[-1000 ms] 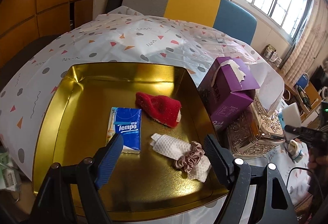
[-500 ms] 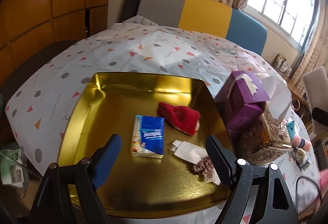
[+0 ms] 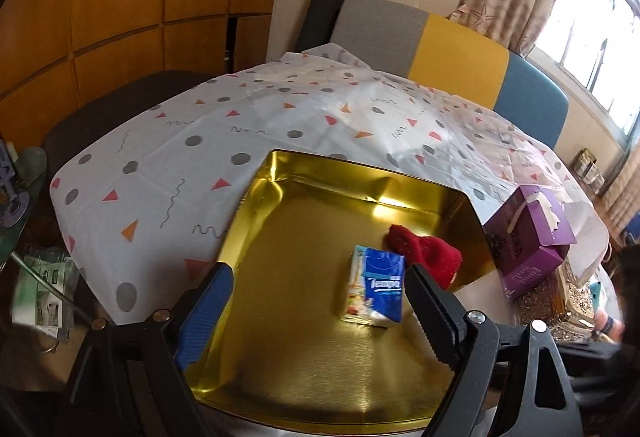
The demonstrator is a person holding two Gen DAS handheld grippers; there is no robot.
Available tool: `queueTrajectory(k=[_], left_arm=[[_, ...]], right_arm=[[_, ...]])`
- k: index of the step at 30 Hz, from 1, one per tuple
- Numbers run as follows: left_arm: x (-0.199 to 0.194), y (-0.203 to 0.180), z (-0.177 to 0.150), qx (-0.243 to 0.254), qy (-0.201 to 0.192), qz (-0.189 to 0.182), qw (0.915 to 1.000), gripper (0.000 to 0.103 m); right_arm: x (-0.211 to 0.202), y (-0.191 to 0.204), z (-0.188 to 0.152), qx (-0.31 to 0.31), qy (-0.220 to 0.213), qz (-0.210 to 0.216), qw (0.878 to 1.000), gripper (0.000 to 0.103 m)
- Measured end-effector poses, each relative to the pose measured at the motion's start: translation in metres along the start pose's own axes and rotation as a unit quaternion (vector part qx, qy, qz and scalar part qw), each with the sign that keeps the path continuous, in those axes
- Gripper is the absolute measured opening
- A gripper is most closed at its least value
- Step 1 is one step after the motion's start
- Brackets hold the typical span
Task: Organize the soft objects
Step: 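Carry white sponge into gold tray with right gripper and release, then move both tools back over the pile of soft items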
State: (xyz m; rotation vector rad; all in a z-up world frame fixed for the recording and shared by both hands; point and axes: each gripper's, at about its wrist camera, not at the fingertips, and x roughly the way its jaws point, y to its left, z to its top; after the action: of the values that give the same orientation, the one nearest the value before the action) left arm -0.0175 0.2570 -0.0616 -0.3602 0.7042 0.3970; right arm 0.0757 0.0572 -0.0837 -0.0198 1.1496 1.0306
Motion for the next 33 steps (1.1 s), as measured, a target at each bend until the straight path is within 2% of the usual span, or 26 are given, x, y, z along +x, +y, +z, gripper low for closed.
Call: queueTrajectory(k=[2,4,9,22,28,33], left_arm=[[-0.001,0.003,-0.001,0.000,-0.001,0.002,1.0000,0.088],[-0.001,0.005,-0.003,-0.001,0.000,0.002,1.0000,0.088],[0.002,-0.001,-0.005,0.003,0.004,-0.001,1.0000,0.088],[-0.013,-0.039,-0.011,0.061,-0.010,-0.030,0.9976,0.088],[-0.019,-0.056,-0.017,0.088,-0.010,-0.043,0.9952,0.088],[-0.022,-0.069,-0.021,0.105,-0.009,-0.051,0.9931,0.088]], right_arm=[[0.015,-0.006,-0.002,0.011,0.016,-0.011,1.000,0.038],[0.020,-0.010,-0.004,0.013,0.022,-0.024,0.999,0.041],[0.002,-0.015,-0.013,0.006,0.004,-0.045,0.999,0.041],[-0.072,-0.013,-0.025,-0.019,-0.077,-0.100,0.992,0.041],[-0.109,-0.033,-0.030,0.005,-0.119,-0.124,0.985,0.041],[-0.145,-0.067,-0.040,0.049,-0.151,-0.161,0.974,0.041]])
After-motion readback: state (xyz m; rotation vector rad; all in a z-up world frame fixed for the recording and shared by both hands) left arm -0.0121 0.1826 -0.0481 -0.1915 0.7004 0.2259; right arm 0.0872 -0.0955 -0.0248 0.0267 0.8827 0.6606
